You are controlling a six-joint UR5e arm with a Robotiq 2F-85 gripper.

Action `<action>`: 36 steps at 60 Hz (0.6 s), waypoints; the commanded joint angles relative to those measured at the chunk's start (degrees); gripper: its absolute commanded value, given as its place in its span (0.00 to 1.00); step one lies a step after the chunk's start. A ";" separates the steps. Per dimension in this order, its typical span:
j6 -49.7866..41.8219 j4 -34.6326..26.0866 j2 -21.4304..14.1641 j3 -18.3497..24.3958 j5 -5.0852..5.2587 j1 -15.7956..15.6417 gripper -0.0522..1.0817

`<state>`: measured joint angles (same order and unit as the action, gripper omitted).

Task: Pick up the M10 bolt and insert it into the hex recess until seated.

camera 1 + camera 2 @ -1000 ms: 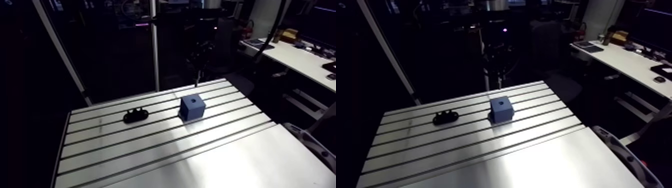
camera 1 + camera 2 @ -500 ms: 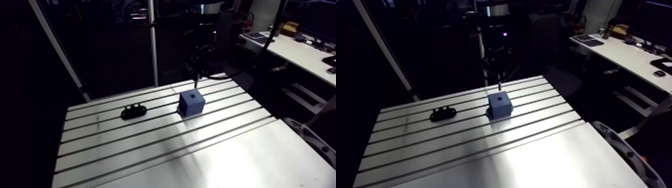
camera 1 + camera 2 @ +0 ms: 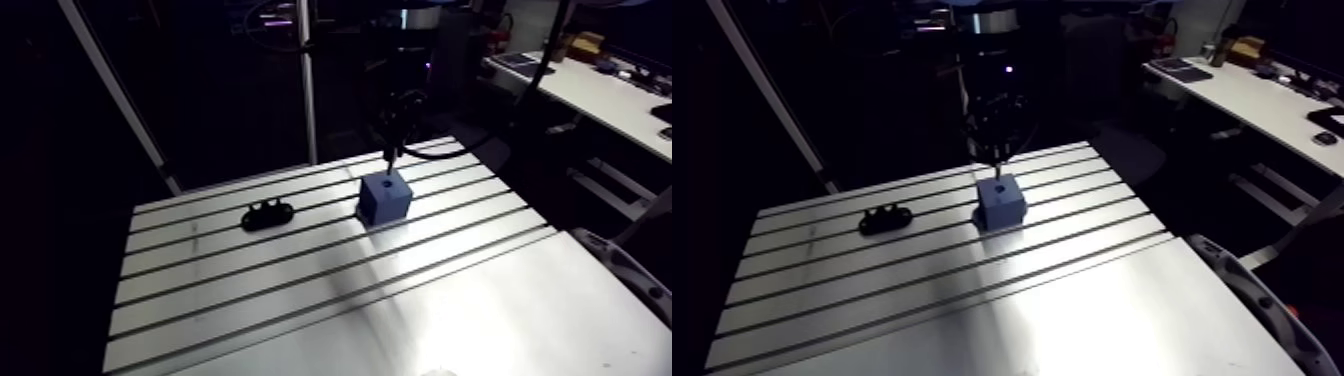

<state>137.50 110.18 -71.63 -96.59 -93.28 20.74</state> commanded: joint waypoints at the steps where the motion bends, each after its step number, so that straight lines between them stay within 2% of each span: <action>1: -0.17 0.32 0.73 -0.05 0.16 -0.09 0.95; 36: -0.17 1.75 1.46 0.21 0.34 -0.17 0.95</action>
<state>137.35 111.61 -70.28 -96.44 -92.95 20.58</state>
